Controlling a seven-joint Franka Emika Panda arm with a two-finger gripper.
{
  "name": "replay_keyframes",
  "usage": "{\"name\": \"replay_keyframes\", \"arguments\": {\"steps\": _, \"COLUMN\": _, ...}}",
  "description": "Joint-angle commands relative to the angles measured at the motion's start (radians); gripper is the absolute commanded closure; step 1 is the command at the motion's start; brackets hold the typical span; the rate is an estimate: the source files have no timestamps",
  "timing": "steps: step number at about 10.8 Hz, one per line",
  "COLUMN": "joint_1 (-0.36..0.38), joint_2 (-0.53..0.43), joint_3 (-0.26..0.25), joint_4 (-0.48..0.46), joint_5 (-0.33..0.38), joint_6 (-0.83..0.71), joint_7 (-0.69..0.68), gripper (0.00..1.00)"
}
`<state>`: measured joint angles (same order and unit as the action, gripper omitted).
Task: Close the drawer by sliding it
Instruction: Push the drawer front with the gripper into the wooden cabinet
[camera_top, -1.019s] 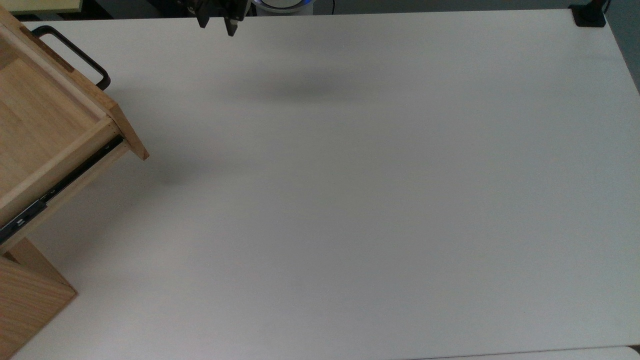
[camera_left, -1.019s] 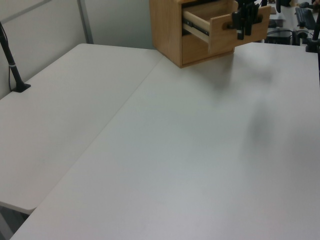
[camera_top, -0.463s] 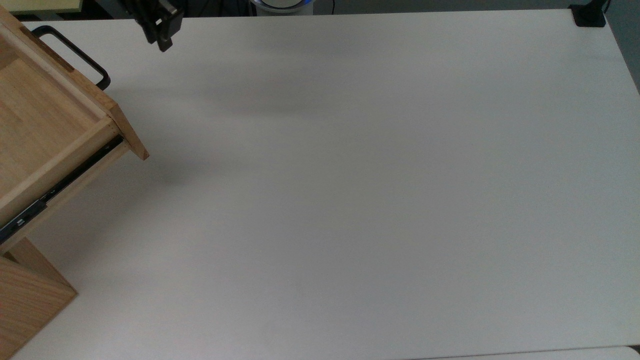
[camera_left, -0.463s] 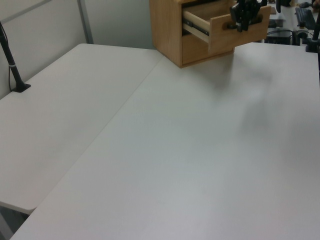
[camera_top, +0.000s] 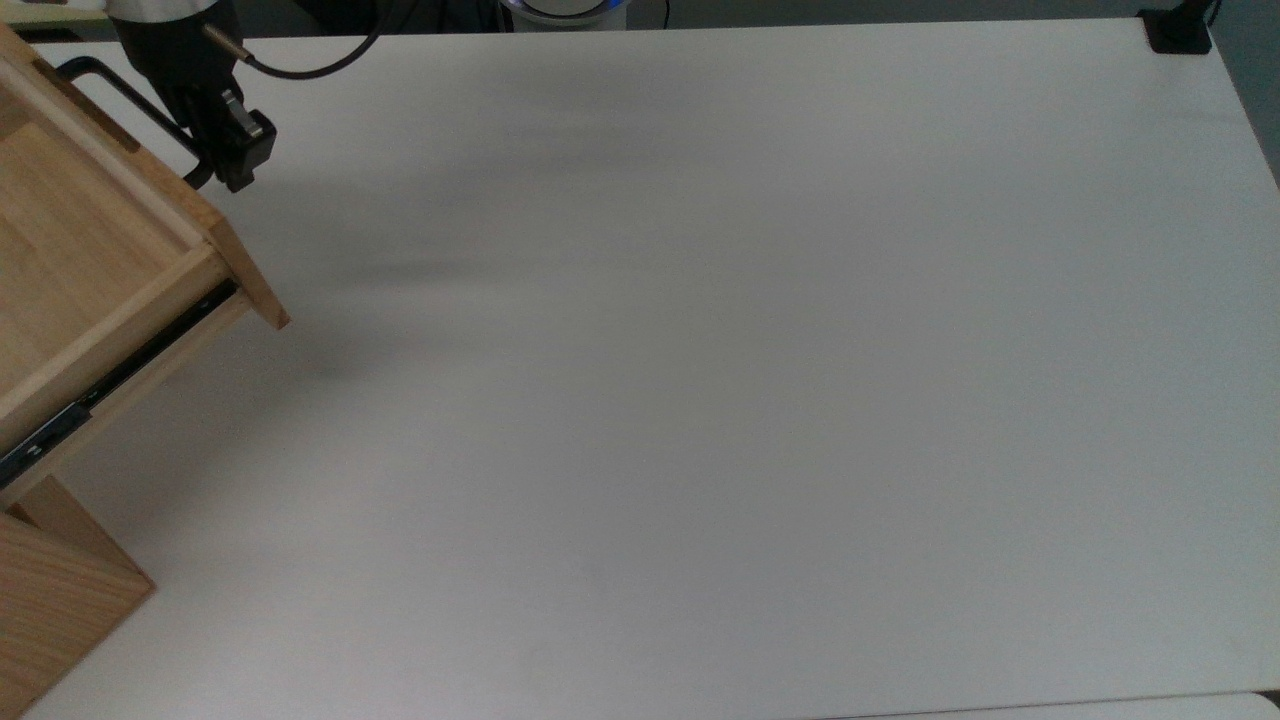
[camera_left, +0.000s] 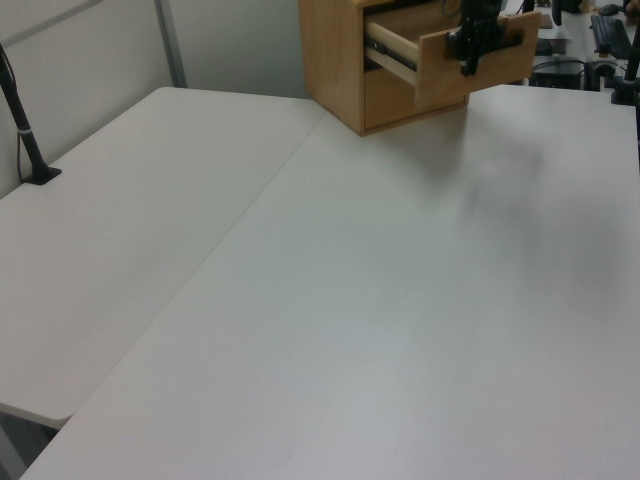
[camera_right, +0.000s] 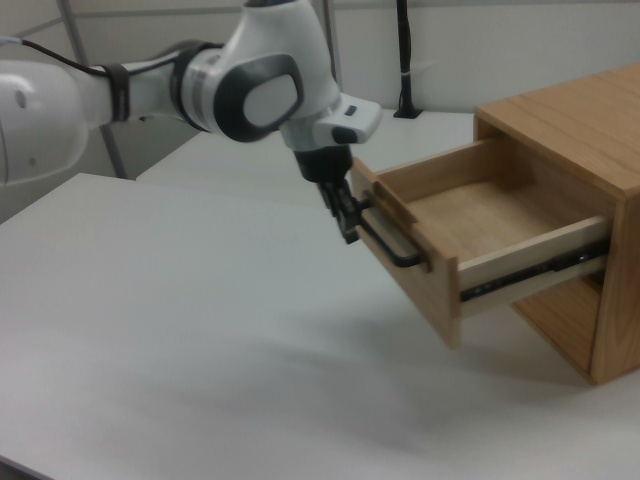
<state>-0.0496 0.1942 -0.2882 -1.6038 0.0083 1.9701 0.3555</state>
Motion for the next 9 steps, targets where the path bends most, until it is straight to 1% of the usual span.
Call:
{"name": "replay_keyframes", "arguments": {"steps": 1, "joint_1": -0.021, "joint_2": 0.068, "joint_3": -0.035, "joint_4": 0.007, "joint_5": 0.007, "joint_6": 0.227, "joint_7": -0.026, "gripper": 0.84}}
{"name": "replay_keyframes", "arguments": {"steps": 3, "joint_1": -0.022, "joint_2": 0.155, "joint_3": -0.072, "joint_4": 0.062, "joint_5": 0.009, "joint_6": 0.404, "joint_7": -0.024, "gripper": 0.84}}
{"name": "replay_keyframes", "arguments": {"steps": 4, "joint_1": -0.024, "joint_2": 0.207, "joint_3": -0.089, "joint_4": 0.105, "joint_5": 0.010, "joint_6": 0.453, "joint_7": -0.023, "gripper": 0.84}}
{"name": "replay_keyframes", "arguments": {"steps": 6, "joint_1": -0.055, "joint_2": 0.278, "joint_3": -0.086, "joint_4": 0.163, "joint_5": 0.016, "joint_6": 0.566, "joint_7": -0.021, "gripper": 0.83}}
{"name": "replay_keyframes", "arguments": {"steps": 9, "joint_1": -0.081, "joint_2": 0.368, "joint_3": -0.078, "joint_4": 0.171, "joint_5": 0.018, "joint_6": 0.842, "joint_7": -0.017, "gripper": 0.83}}
